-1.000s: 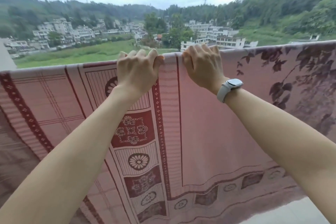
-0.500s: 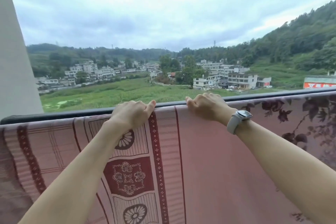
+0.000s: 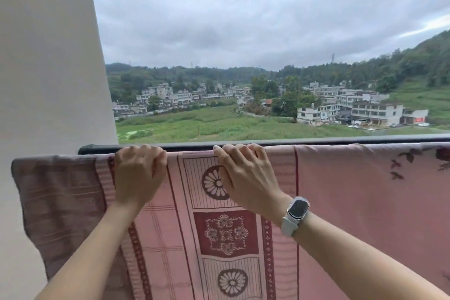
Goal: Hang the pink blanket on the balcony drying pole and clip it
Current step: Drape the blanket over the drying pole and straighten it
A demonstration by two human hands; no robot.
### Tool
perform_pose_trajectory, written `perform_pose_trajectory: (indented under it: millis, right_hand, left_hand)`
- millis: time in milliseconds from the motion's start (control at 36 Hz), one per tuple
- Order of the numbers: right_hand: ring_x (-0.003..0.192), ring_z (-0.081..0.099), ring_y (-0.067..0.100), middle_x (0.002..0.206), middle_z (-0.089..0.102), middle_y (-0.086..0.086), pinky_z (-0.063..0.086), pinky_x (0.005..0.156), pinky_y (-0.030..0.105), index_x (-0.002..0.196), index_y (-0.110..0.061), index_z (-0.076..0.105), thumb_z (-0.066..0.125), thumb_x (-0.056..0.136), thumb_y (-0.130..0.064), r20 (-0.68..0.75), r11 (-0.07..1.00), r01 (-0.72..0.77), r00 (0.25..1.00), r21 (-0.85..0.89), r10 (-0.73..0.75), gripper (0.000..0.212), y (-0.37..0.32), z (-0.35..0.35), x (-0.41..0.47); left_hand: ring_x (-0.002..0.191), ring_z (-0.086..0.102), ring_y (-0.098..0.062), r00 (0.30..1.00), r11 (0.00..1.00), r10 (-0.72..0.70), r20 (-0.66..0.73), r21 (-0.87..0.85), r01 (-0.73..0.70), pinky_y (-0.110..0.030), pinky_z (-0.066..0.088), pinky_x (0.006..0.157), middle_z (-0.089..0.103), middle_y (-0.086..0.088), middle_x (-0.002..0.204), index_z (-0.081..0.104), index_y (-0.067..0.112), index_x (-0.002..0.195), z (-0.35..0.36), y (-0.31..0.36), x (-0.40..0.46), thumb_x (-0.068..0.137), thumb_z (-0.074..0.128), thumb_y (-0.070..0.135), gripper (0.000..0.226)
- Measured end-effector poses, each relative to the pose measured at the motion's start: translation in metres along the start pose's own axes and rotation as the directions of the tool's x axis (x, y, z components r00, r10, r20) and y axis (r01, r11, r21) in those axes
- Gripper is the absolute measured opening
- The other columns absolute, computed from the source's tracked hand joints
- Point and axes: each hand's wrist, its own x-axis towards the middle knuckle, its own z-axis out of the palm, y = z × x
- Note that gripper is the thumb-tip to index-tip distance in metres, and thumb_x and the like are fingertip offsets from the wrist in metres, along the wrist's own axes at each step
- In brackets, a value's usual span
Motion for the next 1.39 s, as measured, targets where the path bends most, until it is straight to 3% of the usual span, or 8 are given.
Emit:
perform_pose_trajectory:
  millis: [111, 222, 333, 472, 694, 861, 1056, 1389]
  right_hand:
    - [0.052, 0.053, 0.014, 0.06, 0.058, -0.004, 0.046, 0.059, 0.029, 0.076, -0.019, 0.059, 0.029, 0.096, -0.04, 0.168, 0.999, -0.036, 0.985, -0.026, 0.04, 0.042, -0.004, -0.005, 0.035]
    - [0.046, 0.043, 0.014, 0.053, 0.046, 0.0, 0.039, 0.053, 0.028, 0.053, -0.013, 0.039, 0.015, 0.097, -0.046, 0.552, 0.979, -0.194, 0.825, 0.07, 0.124, 0.06, -0.001, -0.013, 0.069]
    - [0.048, 0.049, 0.015, 0.052, 0.047, -0.002, 0.036, 0.054, 0.028, 0.055, -0.012, 0.047, 0.015, 0.097, -0.042, 0.385, 0.98, -0.182, 0.901, -0.079, 0.198, 0.06, -0.005, -0.007, 0.059]
    - [0.071, 0.062, 0.021, 0.085, 0.066, 0.003, 0.049, 0.062, 0.034, 0.106, -0.011, 0.06, 0.03, 0.09, -0.029, -0.017, 1.0, 0.004, 1.0, -0.013, -0.004, 0.038, -0.045, 0.011, 0.047]
    - [0.058, 0.055, 0.022, 0.072, 0.06, 0.004, 0.037, 0.051, 0.031, 0.097, -0.012, 0.063, 0.039, 0.09, -0.033, 0.071, 0.994, 0.044, 0.997, -0.102, -0.037, 0.032, -0.113, 0.059, 0.076]
    - [0.043, 0.042, 0.011, 0.049, 0.045, -0.005, 0.027, 0.043, 0.024, 0.063, -0.018, 0.042, 0.016, 0.096, -0.046, 0.268, 1.0, 0.027, 0.963, 0.005, -0.027, 0.051, -0.108, 0.049, 0.106]
    - [0.086, 0.061, 0.02, 0.092, 0.067, 0.0, 0.048, 0.082, 0.038, 0.1, -0.013, 0.064, 0.036, 0.092, -0.028, -0.067, 0.995, 0.046, 0.997, 0.084, -0.041, 0.032, -0.079, 0.03, 0.064]
    - [0.105, 0.048, 0.026, 0.107, 0.059, 0.012, 0.031, 0.096, 0.043, 0.103, -0.006, 0.061, 0.039, 0.087, -0.019, -0.139, 0.905, -0.339, 0.94, -0.259, 0.312, 0.03, 0.118, -0.077, -0.072]
  left_hand:
    - [0.065, 0.056, -0.022, 0.896, 0.995, -0.046, 0.441, 0.1, 0.002, -0.027, 0.037, 0.058, 0.067, -0.008, 0.076, 0.065, 0.014, 0.075, -0.011, -0.023, 0.042, 0.082, 0.008, 0.059, 0.073]
    - [0.114, 0.053, -0.026, 0.644, 0.989, -0.146, 0.751, 0.089, 0.12, -0.037, 0.043, 0.092, 0.056, -0.01, 0.13, 0.063, 0.017, 0.114, -0.009, -0.026, 0.069, 0.093, 0.019, 0.058, 0.063]
    - [0.086, 0.064, -0.023, 0.948, 0.994, -0.034, 0.318, -0.083, 0.064, -0.029, 0.042, 0.073, 0.07, -0.002, 0.089, 0.065, 0.021, 0.092, -0.016, -0.026, 0.04, 0.088, 0.025, 0.054, 0.052]
    - [0.089, 0.053, -0.019, 0.983, 0.989, -0.141, -0.118, -0.069, 0.134, -0.046, 0.023, 0.105, 0.062, -0.002, 0.088, 0.06, 0.014, 0.092, -0.014, -0.069, -0.003, 0.091, 0.034, 0.032, 0.032]
    - [0.061, 0.055, -0.029, 0.992, 0.988, -0.123, -0.017, 0.096, 0.125, -0.039, 0.038, 0.074, 0.06, -0.012, 0.06, 0.058, 0.01, 0.061, -0.017, -0.145, -0.002, 0.089, 0.026, 0.032, 0.048]
    - [0.061, 0.052, -0.022, 0.841, 0.977, -0.175, 0.511, 0.197, 0.084, -0.029, 0.03, 0.061, 0.058, -0.005, 0.063, 0.058, 0.012, 0.058, -0.038, -0.153, 0.043, 0.079, 0.012, 0.052, 0.065]
    - [0.092, 0.06, -0.023, 0.988, 0.987, -0.14, 0.061, -0.072, 0.144, -0.046, 0.031, 0.1, 0.068, -0.005, 0.1, 0.063, 0.013, 0.102, -0.027, -0.086, 0.007, 0.091, 0.033, 0.033, 0.038]
    - [0.092, 0.062, -0.021, 0.935, 0.892, 0.327, 0.136, -0.371, -0.258, -0.045, 0.044, 0.089, 0.067, -0.002, 0.103, 0.057, 0.014, 0.121, 0.01, 0.161, 0.014, 0.084, 0.038, 0.035, 0.047]
